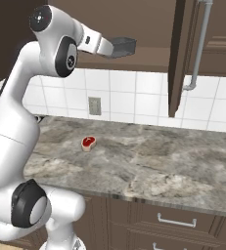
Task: Retrieve the tupperware from the cabinet, then place the raw meat into the tupperware to avoid contamination.
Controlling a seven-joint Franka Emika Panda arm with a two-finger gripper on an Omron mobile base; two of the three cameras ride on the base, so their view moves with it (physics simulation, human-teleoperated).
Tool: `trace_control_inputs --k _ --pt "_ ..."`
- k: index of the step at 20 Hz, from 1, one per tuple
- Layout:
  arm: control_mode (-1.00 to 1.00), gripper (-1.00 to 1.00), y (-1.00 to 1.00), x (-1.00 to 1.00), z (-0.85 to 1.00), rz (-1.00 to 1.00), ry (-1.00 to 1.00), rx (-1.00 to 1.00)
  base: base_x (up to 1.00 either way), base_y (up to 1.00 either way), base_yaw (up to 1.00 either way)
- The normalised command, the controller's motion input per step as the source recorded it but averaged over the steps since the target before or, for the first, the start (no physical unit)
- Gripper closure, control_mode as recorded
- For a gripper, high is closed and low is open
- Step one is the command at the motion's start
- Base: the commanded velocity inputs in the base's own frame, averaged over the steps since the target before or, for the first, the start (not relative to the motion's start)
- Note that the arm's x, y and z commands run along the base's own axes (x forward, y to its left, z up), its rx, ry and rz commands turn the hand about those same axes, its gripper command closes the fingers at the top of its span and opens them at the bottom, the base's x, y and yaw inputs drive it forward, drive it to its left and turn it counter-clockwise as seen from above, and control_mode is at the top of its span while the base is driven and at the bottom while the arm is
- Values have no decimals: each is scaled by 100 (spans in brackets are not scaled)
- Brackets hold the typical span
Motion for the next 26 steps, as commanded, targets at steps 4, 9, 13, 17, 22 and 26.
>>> trace_control_inputs --k 4,9,13,17,22,26 --pt "-100 -100 -11 13 -17 -1 0 2 0 0 0" --pt "-100 -100 -4 19 0 -1 0 0 0 0 0" --pt "-100 -100 -1 24 0 -1 0 0 0 0 0" --pt "-100 -100 -2 24 0 -1 0 1 0 0 0" --pt "-100 -100 -5 30 0 -1 1 2 0 0 0" --pt "-100 -100 -7 33 0 -2 3 2 0 0 0"
